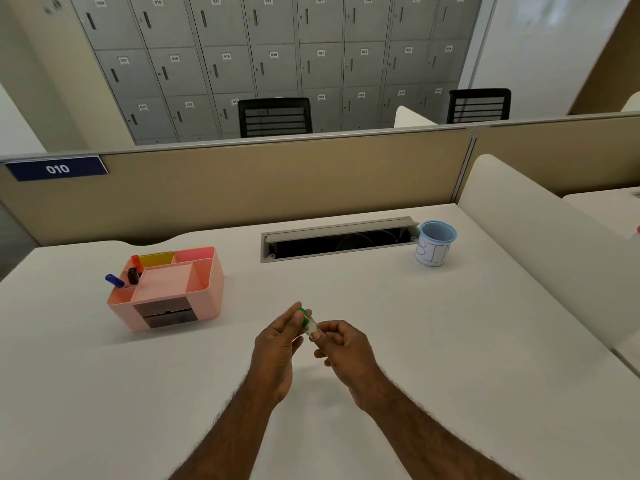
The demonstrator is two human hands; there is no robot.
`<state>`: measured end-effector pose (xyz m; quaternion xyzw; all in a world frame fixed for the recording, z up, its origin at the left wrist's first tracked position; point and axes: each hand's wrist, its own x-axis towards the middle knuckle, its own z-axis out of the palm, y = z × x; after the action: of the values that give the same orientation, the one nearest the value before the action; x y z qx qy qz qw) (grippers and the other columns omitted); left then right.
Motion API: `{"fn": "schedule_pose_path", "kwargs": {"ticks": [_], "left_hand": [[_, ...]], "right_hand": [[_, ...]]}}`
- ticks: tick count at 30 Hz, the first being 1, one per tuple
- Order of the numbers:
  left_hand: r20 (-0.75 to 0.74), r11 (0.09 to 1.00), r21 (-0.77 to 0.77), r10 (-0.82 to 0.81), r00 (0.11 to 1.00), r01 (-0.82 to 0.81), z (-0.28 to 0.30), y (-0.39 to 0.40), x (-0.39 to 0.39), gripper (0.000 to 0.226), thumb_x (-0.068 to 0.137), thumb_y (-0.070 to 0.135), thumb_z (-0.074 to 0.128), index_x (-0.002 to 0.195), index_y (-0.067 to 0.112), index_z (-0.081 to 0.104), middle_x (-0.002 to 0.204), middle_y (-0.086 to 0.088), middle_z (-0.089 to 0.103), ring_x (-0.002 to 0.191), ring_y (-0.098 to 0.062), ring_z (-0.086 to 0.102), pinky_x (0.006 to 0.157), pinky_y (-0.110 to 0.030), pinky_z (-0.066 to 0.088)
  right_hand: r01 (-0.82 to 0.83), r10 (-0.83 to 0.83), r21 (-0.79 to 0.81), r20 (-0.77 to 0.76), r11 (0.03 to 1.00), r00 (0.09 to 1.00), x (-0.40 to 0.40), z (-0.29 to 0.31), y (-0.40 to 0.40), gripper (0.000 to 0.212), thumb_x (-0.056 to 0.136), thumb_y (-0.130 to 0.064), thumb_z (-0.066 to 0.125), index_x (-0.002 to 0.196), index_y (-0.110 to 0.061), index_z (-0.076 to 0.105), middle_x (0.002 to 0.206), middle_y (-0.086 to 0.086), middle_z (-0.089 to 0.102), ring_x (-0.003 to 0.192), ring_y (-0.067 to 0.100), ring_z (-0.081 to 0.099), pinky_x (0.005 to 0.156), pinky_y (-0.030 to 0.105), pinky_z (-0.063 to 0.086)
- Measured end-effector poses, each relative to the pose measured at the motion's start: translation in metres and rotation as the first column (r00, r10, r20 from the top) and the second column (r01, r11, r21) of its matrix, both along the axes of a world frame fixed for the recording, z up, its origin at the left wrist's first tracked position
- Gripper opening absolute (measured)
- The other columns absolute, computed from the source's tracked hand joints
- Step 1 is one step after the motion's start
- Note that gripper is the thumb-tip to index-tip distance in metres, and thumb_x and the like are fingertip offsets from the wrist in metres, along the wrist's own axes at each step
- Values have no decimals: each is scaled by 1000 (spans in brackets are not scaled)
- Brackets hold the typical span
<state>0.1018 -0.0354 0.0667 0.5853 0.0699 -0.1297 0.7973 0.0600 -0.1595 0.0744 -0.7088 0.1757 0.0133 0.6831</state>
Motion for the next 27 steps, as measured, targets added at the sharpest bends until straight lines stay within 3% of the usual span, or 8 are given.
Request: {"fn": "schedule_pose_path", "kwargs": {"ticks": [8, 10, 12, 15, 17, 20, 24, 27], "left_hand": [[-6, 998, -63, -20, 1000, 19, 3, 9, -1, 35, 77, 26, 66, 110, 17, 71, 111, -10, 75, 107, -22, 70, 95, -34, 51], [-3, 995, -92, -28, 1000, 28, 7, 11, 2, 37, 77, 25, 66, 112, 14, 71, 110, -13, 75, 105, -23, 71, 82, -27, 56], [7, 996, -86, -32, 999, 32, 11, 12, 4, 40, 75, 25, 68, 112, 11, 71, 107, -14, 76, 103, -23, 71, 75, -23, 57], [36, 999, -19, -43, 998, 44, 15, 14, 7, 40, 76, 26, 69, 113, 11, 70, 104, -12, 76, 102, -25, 71, 81, -26, 55], [69, 994, 93, -67, 995, 61, 15, 19, 9, 30, 83, 25, 68, 112, 17, 71, 103, -9, 77, 104, -24, 70, 90, -33, 53], [115, 945, 323, -100, 988, 58, 18, 29, 15, 30, 90, 26, 64, 120, 22, 68, 115, -4, 74, 113, -19, 65, 101, -34, 46], [125, 868, 492, -149, 981, 69, 25, 46, 27, 46, 94, 39, 55, 138, 26, 53, 145, 0, 54, 132, -20, 49, 106, -36, 37], [122, 853, 518, -5, 993, -59, 33, 68, 41, 58, 93, 54, 46, 144, 28, 42, 154, 0, 41, 140, -27, 39, 110, -47, 33]], "right_hand": [[18, -18, -45, 14, 999, 1000, -4, 10, 11, 17, 88, -29, 68, 103, -21, 66, 91, -3, 76, 74, 9, 71, 65, 21, 54], [4, 5, 198, -46, 980, 999, -3, 14, 12, 17, 90, -25, 66, 104, -15, 68, 96, 4, 76, 74, 11, 69, 66, 22, 54], [38, 28, 539, -113, 842, 993, -3, 18, 15, 15, 92, -15, 63, 103, -6, 70, 99, 13, 75, 70, 13, 66, 62, 21, 54], [64, 57, 707, -145, 704, 988, -1, 17, 17, 15, 93, -8, 59, 99, 0, 71, 92, 17, 75, 64, 14, 67, 58, 22, 57], [-41, 128, 611, -99, 790, 987, 4, 17, 15, 17, 95, -11, 58, 101, -2, 70, 92, 14, 77, 72, 17, 70, 66, 24, 58], [-264, 280, 149, -100, 953, 955, 21, 20, 14, 23, 93, -24, 59, 110, -10, 66, 102, 6, 76, 91, 17, 67, 80, 28, 52], [-333, 319, -168, -105, 928, 942, 49, 21, 32, 28, 87, -28, 65, 112, -15, 63, 111, -1, 67, 102, 15, 62, 82, 26, 49], [-306, 302, -283, -58, 909, 952, 74, 26, 55, 26, 85, -28, 66, 107, -17, 59, 102, -3, 62, 92, 15, 59, 69, 22, 47]]}}
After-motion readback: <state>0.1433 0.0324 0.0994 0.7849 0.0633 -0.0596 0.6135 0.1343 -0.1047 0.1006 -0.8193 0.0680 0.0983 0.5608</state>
